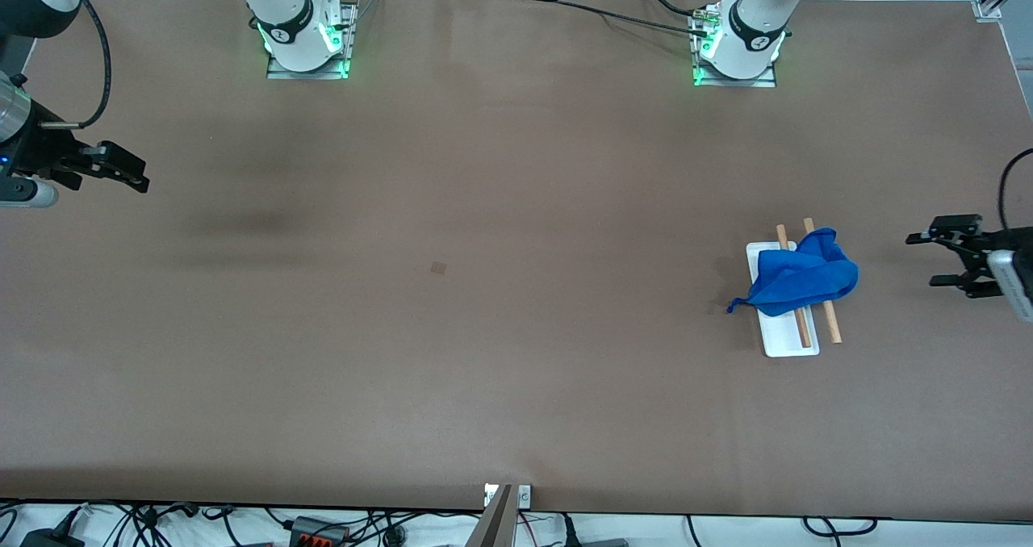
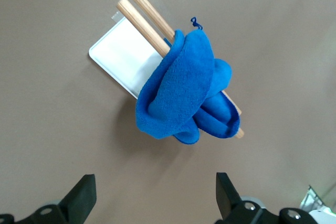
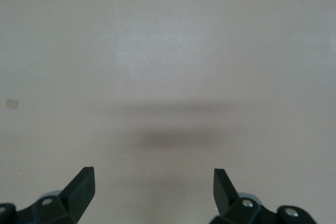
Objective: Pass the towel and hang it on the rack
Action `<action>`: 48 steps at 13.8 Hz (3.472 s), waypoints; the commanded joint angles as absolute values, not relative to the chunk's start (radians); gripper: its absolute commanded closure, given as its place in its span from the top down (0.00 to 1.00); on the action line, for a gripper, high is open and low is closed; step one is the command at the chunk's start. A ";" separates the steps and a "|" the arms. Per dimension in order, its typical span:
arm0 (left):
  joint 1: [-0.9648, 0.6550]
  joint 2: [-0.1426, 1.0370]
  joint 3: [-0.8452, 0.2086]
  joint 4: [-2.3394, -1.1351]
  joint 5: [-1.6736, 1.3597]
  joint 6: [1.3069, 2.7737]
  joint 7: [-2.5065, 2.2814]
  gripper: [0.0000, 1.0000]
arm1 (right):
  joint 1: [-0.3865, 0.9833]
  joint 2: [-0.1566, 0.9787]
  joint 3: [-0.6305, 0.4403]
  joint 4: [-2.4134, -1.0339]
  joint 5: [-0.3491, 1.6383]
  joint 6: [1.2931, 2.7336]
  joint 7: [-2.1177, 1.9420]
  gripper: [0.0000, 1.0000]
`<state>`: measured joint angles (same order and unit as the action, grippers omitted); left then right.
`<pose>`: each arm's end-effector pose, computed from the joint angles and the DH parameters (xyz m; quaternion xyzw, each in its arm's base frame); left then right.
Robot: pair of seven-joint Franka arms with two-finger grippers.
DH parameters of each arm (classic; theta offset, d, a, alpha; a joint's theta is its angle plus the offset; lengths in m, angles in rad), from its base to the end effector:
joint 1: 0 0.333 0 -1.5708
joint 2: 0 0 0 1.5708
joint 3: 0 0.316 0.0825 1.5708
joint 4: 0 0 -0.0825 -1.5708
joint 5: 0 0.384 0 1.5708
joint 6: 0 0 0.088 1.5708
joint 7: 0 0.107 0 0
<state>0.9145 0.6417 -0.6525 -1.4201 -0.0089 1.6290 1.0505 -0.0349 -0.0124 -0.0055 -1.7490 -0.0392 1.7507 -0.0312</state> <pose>0.6202 0.2488 0.3634 0.9027 -0.3530 -0.0002 0.2459 0.5598 -0.0262 0.5623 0.9998 -0.0012 0.0064 0.0195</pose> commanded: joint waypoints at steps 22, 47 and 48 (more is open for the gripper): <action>0.198 0.069 -0.112 -1.646 -0.052 1.606 0.166 1.00 | -0.029 -0.023 -0.008 -1.715 -0.044 1.683 -0.026 1.00; 0.089 0.026 -0.028 -1.697 -0.002 1.652 0.123 1.00 | -0.025 -0.023 -0.006 -1.724 -0.023 1.706 -0.032 1.00; 0.090 0.026 -0.028 -1.697 -0.005 1.652 0.123 1.00 | -0.026 -0.023 -0.006 -1.724 -0.023 1.709 -0.032 1.00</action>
